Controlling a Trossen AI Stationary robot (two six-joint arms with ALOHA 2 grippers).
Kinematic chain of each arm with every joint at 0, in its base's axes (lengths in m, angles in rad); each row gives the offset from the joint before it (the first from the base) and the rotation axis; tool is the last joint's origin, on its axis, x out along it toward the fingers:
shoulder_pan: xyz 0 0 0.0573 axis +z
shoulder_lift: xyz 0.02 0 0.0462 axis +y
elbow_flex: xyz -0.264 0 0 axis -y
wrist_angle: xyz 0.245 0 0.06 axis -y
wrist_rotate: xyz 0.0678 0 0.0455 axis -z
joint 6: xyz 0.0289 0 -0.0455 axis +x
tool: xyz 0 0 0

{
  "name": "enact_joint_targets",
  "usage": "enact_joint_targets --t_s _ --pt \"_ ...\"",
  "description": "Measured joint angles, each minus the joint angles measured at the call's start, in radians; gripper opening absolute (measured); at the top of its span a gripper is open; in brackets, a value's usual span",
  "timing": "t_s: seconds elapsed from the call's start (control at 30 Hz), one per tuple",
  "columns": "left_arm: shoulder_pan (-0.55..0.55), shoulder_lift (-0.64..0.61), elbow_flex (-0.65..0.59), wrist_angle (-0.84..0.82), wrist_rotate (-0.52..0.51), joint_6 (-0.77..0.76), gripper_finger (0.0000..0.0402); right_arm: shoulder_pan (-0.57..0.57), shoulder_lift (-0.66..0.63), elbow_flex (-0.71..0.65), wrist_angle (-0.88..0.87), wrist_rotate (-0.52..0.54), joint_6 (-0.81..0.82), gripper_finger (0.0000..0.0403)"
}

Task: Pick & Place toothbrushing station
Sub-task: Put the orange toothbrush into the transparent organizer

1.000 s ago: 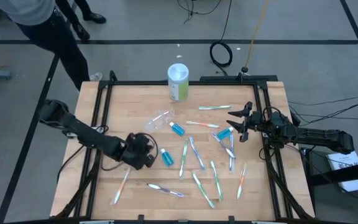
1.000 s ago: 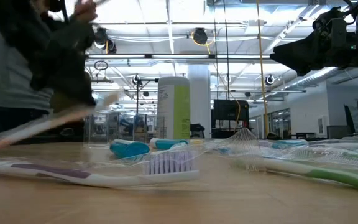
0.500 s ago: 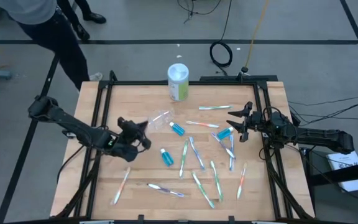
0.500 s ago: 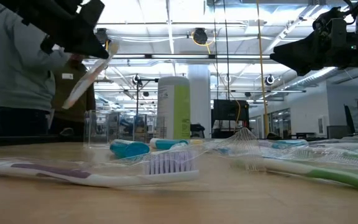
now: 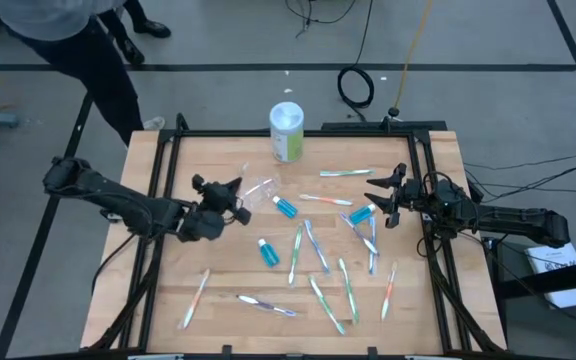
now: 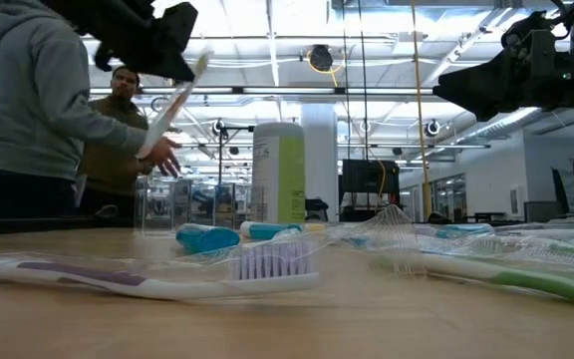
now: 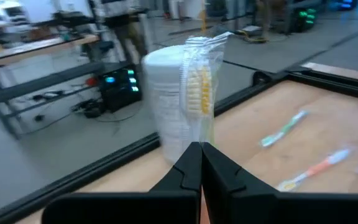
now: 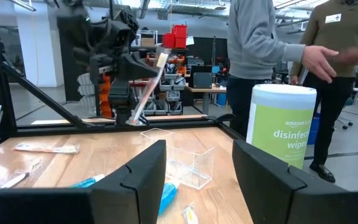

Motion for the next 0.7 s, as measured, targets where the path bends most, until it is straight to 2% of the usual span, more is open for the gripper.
enact_joint_targets --t_s 0.1,0.2,0.33,0.43,0.53,0.7 --pt "0.039 -0.043 0.0 0.101 0.107 0.15 0.0 0.0 0.0 0.0 0.0 0.0 0.0 0.018" --pt "0.075 -0.096 0.001 0.138 0.161 0.264 0.0 0.0 0.0 0.0 0.0 0.0 0.0 0.018" --pt "0.124 -0.175 -0.014 0.151 0.226 0.334 0.0 0.0 0.0 0.0 0.0 0.0 0.005 0.018" --pt "0.181 -0.224 -0.071 0.21 0.318 0.368 0.0 0.0 0.0 0.0 0.0 0.0 0.007 0.018" --pt "0.246 -0.243 -0.182 0.363 0.422 0.387 0.0 0.0 0.0 0.0 0.0 0.0 0.007 0.018" --pt "0.305 -0.232 -0.388 0.732 0.554 0.426 0.0 0.0 0.0 0.0 0.002 0.0 0.007 0.018"
